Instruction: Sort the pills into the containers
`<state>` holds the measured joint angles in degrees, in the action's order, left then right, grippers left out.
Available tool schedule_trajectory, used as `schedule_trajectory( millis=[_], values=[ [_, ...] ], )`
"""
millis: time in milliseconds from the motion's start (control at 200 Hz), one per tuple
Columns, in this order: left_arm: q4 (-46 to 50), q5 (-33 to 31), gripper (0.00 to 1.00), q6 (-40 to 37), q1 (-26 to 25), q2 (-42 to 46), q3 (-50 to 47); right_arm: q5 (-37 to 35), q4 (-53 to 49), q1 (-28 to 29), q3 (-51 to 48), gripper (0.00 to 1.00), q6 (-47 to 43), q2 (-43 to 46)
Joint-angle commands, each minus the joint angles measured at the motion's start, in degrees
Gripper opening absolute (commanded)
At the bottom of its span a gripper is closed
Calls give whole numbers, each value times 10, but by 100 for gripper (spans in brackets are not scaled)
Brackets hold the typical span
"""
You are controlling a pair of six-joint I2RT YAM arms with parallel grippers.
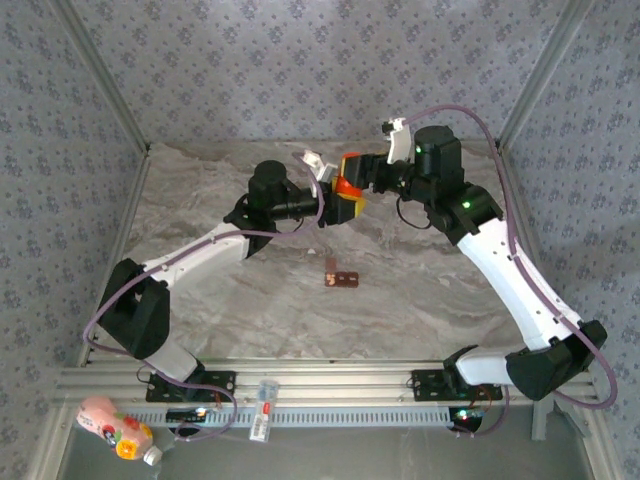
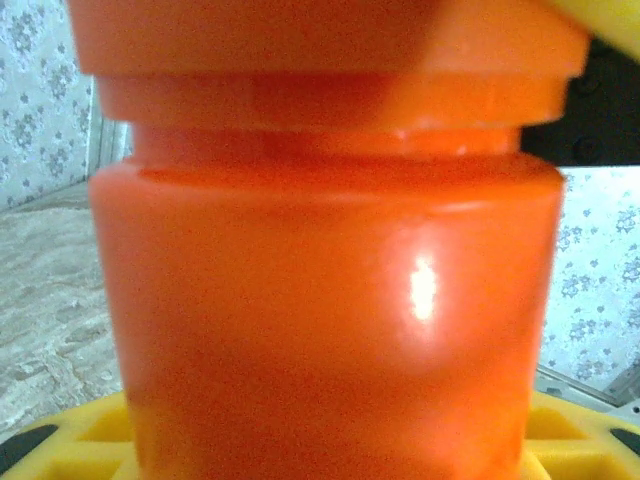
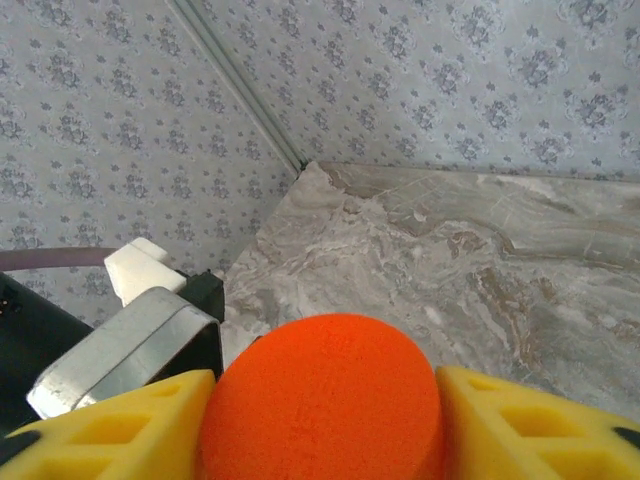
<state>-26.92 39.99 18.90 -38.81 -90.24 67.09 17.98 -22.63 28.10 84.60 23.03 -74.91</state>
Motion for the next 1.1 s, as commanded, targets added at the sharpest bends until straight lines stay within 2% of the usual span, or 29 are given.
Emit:
schedule_trajectory(
  millis=[0,135,290,505,720,1094],
  values=[
    [-72,-18,0,-14,-1,16,14,12,-33,-10,11,68,22,19],
    [-72,-19,0,-16,0,17,12,42,-17,-37,4,81,25,46],
    [-71,-12,0,-20,0,16,8,101,15,-85,-32,87,29,97],
    [-63,40,0,-29,4,18,8,232,32,-150,-58,87,-27,116],
    [-45,116,0,-20,6,14,14,332,79,-163,-58,87,-43,86],
    [-46,145,0,-11,5,16,16,350,64,-135,-23,85,-60,37]
  ],
)
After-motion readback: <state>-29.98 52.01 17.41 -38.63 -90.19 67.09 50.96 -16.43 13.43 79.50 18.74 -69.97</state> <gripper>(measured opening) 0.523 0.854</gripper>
